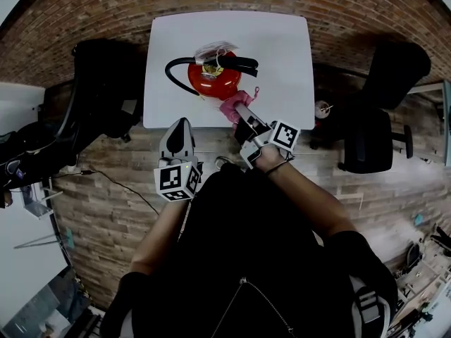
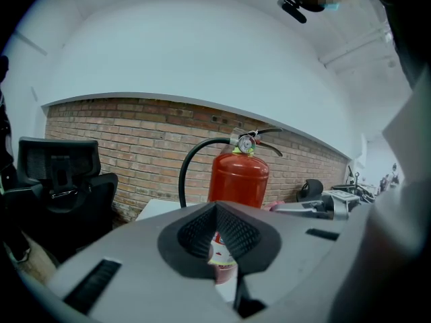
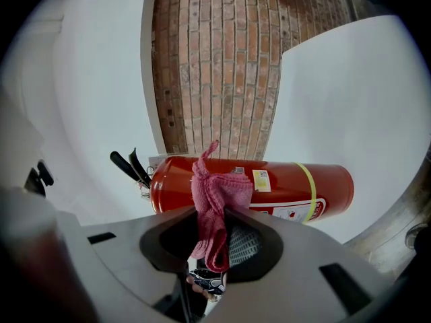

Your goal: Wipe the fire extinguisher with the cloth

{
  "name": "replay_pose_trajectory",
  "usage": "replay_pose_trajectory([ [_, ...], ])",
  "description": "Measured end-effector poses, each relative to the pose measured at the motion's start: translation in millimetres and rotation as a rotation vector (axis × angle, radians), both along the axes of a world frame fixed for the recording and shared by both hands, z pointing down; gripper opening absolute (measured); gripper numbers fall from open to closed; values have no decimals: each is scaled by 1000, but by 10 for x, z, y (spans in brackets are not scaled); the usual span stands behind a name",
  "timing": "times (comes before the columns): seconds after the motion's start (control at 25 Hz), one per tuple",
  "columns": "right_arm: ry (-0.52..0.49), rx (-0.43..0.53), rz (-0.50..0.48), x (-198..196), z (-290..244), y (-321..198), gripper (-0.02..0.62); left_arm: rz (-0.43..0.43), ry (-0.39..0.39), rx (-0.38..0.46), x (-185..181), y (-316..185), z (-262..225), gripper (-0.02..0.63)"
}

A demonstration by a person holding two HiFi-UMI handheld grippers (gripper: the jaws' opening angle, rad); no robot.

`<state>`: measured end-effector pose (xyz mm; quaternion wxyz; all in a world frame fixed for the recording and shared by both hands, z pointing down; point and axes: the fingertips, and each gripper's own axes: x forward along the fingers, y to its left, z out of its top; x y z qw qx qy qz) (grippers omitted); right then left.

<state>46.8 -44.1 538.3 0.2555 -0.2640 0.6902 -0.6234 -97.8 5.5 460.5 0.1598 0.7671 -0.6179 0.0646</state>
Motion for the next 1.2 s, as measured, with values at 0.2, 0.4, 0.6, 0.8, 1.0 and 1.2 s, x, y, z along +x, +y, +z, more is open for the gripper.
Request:
replay_pose_trajectory([
  [0.2,-34,24,19,14,-201,-1,106,0,0,-5,-43,48,27,30],
  [0.4,-63,44,42,21,-396,4,106,-1,-1,1,-104,85,17,31],
  [0.6,-89,79,59,27,-674,8,106,-9,4,10,-170,115,-1,31],
  [0.8,-124,94,87,41,-892,13,106,-14,6,10,-232,159,9,29],
  [1.0,-166,112,114,63,-1093,19,106,-21,12,16,-278,177,1,31],
  [1.2,-142,143,113,65,-1187,9,106,-27,20,17,-311,182,19,30],
])
